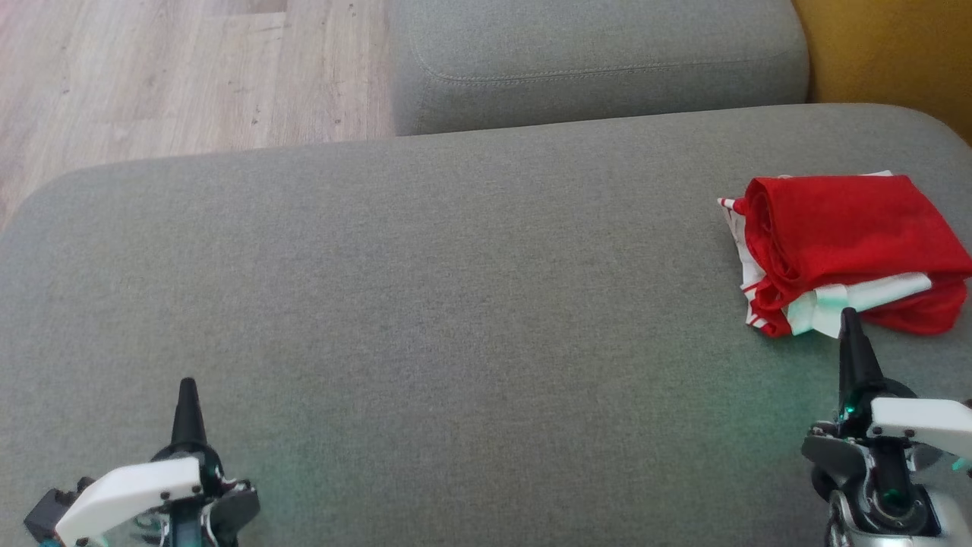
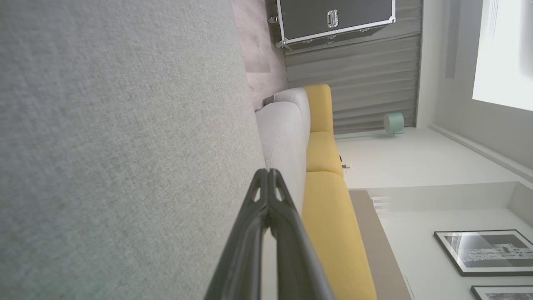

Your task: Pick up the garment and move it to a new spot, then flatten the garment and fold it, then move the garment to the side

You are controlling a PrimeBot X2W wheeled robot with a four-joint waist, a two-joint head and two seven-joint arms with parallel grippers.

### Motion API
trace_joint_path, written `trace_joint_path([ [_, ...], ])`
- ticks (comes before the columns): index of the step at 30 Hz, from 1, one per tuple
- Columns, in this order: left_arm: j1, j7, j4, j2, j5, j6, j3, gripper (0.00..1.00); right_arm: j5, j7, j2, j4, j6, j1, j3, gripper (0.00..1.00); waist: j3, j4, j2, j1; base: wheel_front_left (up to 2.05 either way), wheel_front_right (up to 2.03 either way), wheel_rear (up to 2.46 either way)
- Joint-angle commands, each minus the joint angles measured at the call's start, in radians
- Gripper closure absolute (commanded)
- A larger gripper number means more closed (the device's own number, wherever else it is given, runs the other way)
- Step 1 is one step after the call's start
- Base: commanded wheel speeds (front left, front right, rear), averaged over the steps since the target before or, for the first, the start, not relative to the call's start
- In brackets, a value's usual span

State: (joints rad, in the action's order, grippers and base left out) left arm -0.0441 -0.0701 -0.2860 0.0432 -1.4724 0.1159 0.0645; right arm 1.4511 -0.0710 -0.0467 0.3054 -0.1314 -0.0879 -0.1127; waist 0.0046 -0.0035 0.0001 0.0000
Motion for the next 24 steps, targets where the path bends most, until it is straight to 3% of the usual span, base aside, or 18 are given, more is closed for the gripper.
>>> trace_joint_path([
  [1, -0.056, -0.009, 0.036, 0.006, -0.017, 0.011, 0.034, 1.00, 0.023, -0.008, -0.004, -0.043, 0.001, -0.026, 0.014, 1.00, 0.000, 0.000, -0.0001, 0.0000, 0.00, 0.00, 0.00],
  [12, -0.064, -0.043, 0.040, 0.007, -0.136, 0.015, 0.049, 1.00, 0.157, -0.042, -0.004, -0.061, 0.001, -0.020, -0.001, 1.00, -0.002, 0.004, -0.0001, 0.0000, 0.00, 0.00, 0.00],
  [24, -0.064, -0.043, 0.041, 0.007, -0.136, 0.015, 0.049, 1.00, 0.158, -0.042, -0.004, -0.061, 0.001, -0.020, -0.001, 1.00, -0.002, 0.004, -0.0001, 0.0000, 0.00, 0.00, 0.00],
])
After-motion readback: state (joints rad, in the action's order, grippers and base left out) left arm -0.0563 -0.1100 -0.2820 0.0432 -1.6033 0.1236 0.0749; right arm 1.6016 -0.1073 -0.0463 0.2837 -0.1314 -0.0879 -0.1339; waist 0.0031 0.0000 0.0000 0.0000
